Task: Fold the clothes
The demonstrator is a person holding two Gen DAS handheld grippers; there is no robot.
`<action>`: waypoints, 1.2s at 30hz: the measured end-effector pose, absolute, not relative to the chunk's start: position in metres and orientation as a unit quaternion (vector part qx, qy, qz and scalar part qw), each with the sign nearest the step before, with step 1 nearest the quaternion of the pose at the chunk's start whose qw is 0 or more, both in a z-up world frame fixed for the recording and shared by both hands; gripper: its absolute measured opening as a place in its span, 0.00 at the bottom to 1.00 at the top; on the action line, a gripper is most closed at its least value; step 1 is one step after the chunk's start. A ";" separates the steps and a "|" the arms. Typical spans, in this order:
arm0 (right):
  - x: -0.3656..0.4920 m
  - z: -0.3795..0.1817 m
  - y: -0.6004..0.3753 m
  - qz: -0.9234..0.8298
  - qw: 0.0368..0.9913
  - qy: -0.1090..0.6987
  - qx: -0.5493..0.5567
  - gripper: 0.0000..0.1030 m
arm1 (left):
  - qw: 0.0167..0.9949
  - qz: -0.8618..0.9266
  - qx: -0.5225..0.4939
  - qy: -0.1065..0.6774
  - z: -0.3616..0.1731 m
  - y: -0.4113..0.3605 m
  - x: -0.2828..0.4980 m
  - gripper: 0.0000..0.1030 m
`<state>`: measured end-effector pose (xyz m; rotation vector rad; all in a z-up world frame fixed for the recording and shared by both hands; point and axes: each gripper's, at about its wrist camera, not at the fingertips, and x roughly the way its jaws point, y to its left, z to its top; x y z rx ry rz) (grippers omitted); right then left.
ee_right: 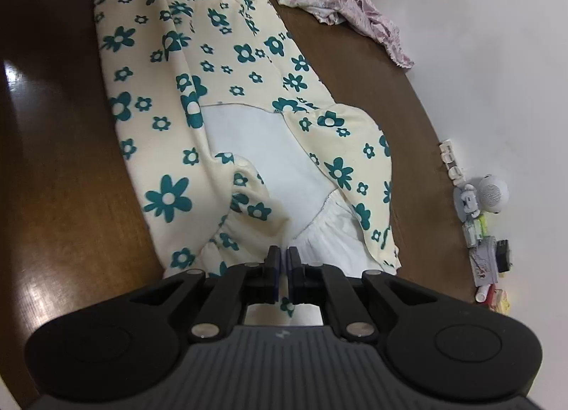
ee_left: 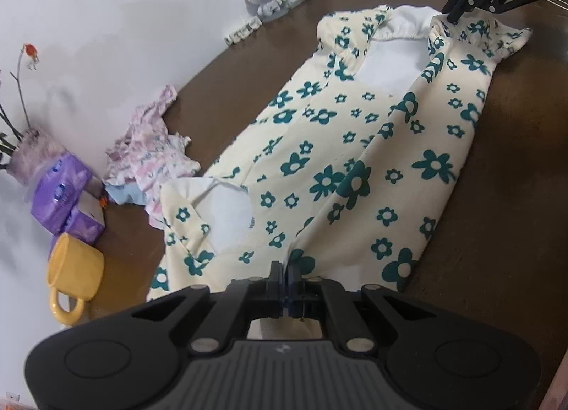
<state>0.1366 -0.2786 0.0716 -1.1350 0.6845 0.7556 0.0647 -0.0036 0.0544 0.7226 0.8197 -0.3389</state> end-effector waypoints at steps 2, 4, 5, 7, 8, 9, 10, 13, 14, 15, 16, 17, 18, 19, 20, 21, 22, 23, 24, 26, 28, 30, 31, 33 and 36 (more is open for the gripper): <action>0.144 0.066 -0.276 0.343 0.721 0.312 -0.515 0.03 | 0.840 -0.162 0.336 0.394 0.050 -0.002 0.069 0.02; 0.150 0.062 -0.274 0.342 0.721 0.313 -0.516 0.03 | 0.841 -0.161 0.329 0.399 0.048 0.000 0.074 0.01; 0.153 0.060 -0.274 0.339 0.722 0.312 -0.516 0.03 | 0.841 -0.161 0.325 0.401 0.047 0.001 0.076 0.02; 0.159 0.056 -0.273 0.333 0.725 0.309 -0.518 0.03 | 0.842 -0.160 0.320 0.404 0.046 0.002 0.078 0.02; 0.162 0.055 -0.273 0.329 0.727 0.307 -0.519 0.03 | 0.843 -0.159 0.317 0.405 0.045 0.002 0.079 0.02; 0.164 0.055 -0.274 0.329 0.730 0.306 -0.516 0.03 | 0.843 -0.159 0.315 0.406 0.045 0.002 0.080 0.02; 0.167 0.055 -0.274 0.328 0.732 0.305 -0.513 0.03 | 0.843 -0.159 0.313 0.407 0.044 0.003 0.080 0.02; 0.173 0.058 -0.278 0.333 0.745 0.309 -0.488 0.03 | 0.843 -0.159 0.306 0.412 0.041 0.004 0.082 0.02; 0.175 0.062 -0.282 0.336 0.753 0.315 -0.470 0.04 | 0.844 -0.159 0.303 0.414 0.040 0.004 0.082 0.02; 0.175 0.066 -0.288 0.338 0.764 0.321 -0.446 0.06 | 0.845 -0.158 0.299 0.415 0.040 0.005 0.082 0.02; 0.176 0.071 -0.294 0.341 0.774 0.327 -0.422 0.07 | 0.846 -0.158 0.295 0.416 0.040 0.006 0.083 0.02; 0.177 0.076 -0.301 0.343 0.783 0.333 -0.398 0.07 | 0.846 -0.158 0.293 0.417 0.039 0.006 0.083 0.02; 0.177 0.080 -0.311 0.345 0.791 0.342 -0.372 0.08 | 0.847 -0.158 0.290 0.417 0.039 0.007 0.084 0.02; 0.177 0.084 -0.322 0.347 0.798 0.352 -0.345 0.14 | 0.847 -0.158 0.288 0.418 0.039 0.007 0.084 0.02; 0.177 0.088 -0.332 0.349 0.804 0.361 -0.318 0.19 | 0.848 -0.158 0.287 0.418 0.039 0.008 0.085 0.02; 0.177 0.091 -0.343 0.349 0.810 0.369 -0.293 0.31 | 0.848 -0.158 0.285 0.418 0.039 0.008 0.085 0.02; 0.176 0.092 -0.352 0.347 0.813 0.379 -0.274 0.42 | 0.849 -0.158 0.284 0.418 0.039 0.009 0.085 0.02; 0.175 0.092 -0.361 0.345 0.815 0.387 -0.257 0.43 | 0.849 -0.157 0.282 0.418 0.039 0.009 0.085 0.02; 0.174 0.089 -0.367 0.349 0.815 0.395 -0.241 0.44 | 0.850 -0.157 0.281 0.417 0.039 0.009 0.085 0.02; 0.172 0.084 -0.378 0.357 0.813 0.409 -0.211 0.44 | 0.851 -0.155 0.280 0.416 0.038 0.009 0.085 0.02; 0.171 0.078 -0.383 0.363 0.809 0.419 -0.194 0.48 | 0.852 -0.154 0.279 0.416 0.038 0.009 0.084 0.02; 0.170 0.070 -0.380 0.358 0.802 0.429 -0.210 0.42 | 0.852 -0.153 0.276 0.417 0.039 0.010 0.084 0.02; 0.169 0.067 -0.379 0.356 0.798 0.434 -0.219 0.19 | 0.852 -0.152 0.276 0.417 0.039 0.010 0.084 0.02; 0.168 0.070 -0.375 0.354 0.794 0.431 -0.243 0.02 | 0.852 -0.152 0.276 0.417 0.039 0.010 0.084 0.02; 0.168 0.085 -0.369 0.348 0.798 0.403 -0.282 0.02 | 0.851 -0.152 0.278 0.419 0.039 0.009 0.084 0.02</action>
